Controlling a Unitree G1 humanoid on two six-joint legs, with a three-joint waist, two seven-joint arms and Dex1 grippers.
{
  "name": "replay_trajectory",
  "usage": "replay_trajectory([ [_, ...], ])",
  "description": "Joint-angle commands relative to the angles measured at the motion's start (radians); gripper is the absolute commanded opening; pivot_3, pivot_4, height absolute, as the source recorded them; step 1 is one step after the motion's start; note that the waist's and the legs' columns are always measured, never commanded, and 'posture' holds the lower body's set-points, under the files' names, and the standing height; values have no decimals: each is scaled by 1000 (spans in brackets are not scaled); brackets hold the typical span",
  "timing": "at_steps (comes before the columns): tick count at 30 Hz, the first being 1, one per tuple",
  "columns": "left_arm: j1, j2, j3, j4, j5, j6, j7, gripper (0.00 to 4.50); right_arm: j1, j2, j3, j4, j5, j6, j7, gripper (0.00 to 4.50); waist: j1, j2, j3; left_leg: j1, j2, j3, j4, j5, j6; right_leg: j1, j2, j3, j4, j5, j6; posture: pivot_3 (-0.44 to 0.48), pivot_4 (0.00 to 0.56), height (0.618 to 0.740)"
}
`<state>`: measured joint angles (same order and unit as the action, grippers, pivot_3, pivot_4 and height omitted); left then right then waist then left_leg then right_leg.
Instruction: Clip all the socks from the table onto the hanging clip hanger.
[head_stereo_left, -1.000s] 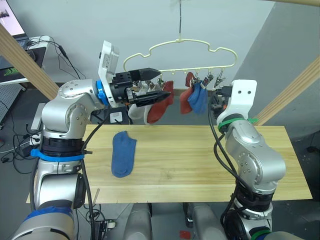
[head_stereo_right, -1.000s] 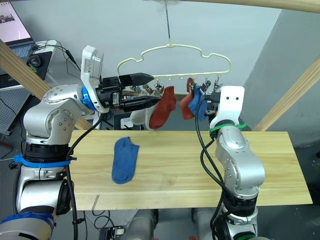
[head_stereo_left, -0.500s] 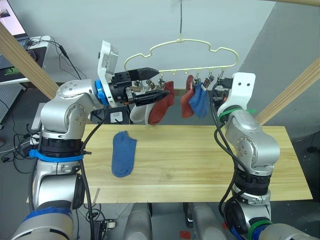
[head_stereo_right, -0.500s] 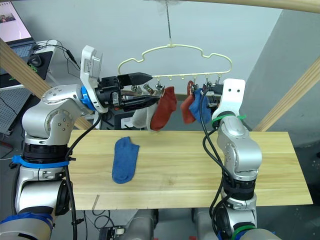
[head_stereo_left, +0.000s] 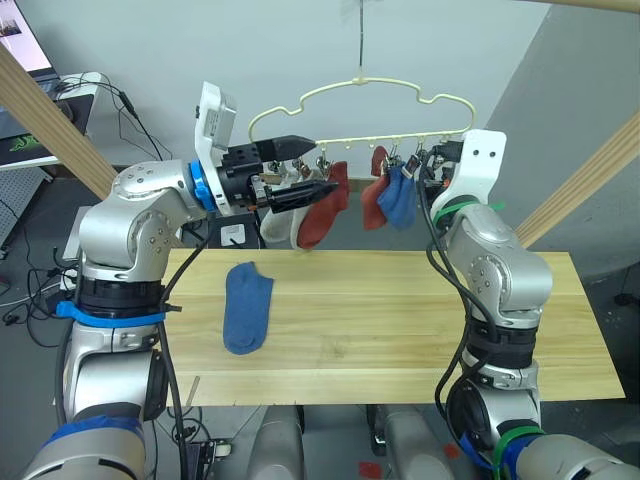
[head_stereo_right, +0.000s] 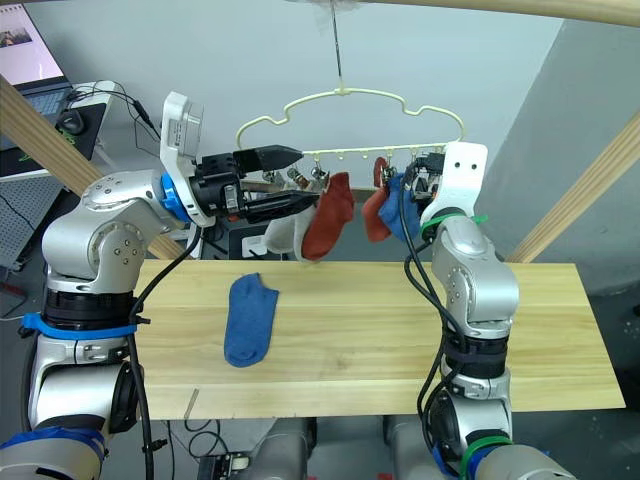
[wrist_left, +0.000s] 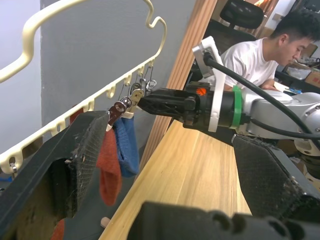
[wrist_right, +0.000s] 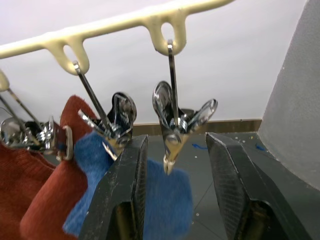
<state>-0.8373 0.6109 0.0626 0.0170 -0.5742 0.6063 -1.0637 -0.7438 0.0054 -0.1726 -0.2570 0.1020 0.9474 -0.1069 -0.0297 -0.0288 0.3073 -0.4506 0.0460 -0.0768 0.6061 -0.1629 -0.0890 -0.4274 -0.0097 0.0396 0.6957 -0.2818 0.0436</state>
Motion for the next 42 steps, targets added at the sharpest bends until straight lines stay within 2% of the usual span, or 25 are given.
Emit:
replay_trajectory([
  [1, -3, 12, 19, -37, -12, -2, 6, 4500, -36, -15, -7, 2, 14, -37, 10, 1881, 0, 0, 0, 0, 0, 0, 0, 0, 0, 0, 0, 0, 0, 0, 0, 94, 275, 740],
  [20, 14, 12, 22, -60, -12, 0, 45, 4500, -155, -45, 0, 197, 17, -156, 40, 1881, 1, 0, 0, 0, 0, 0, 0, 0, 0, 0, 0, 0, 1, 0, 0, 124, 280, 740],
  [35, 17, 12, 19, -60, -8, -4, 56, 4500, -172, -46, 7, 223, 11, -175, 42, 1881, 3, 0, 0, 0, 0, 0, 0, 0, 0, 0, 0, 0, 1, 0, 0, 123, 281, 740],
  [38, 16, 11, 16, -58, -5, -5, 57, 4500, -173, -51, 8, 226, 3, -174, 36, 1294, 3, 0, 0, 0, 0, 0, 0, 0, 0, 0, 0, 0, 1, 0, 0, 123, 281, 740],
  [42, 23, 10, 13, -63, -1, -7, 61, 4500, -173, -54, 6, 225, 1, -171, 29, 197, 3, 0, 0, 0, 0, 0, 0, 0, 0, 0, 0, 0, 1, 0, 0, 123, 281, 740],
])
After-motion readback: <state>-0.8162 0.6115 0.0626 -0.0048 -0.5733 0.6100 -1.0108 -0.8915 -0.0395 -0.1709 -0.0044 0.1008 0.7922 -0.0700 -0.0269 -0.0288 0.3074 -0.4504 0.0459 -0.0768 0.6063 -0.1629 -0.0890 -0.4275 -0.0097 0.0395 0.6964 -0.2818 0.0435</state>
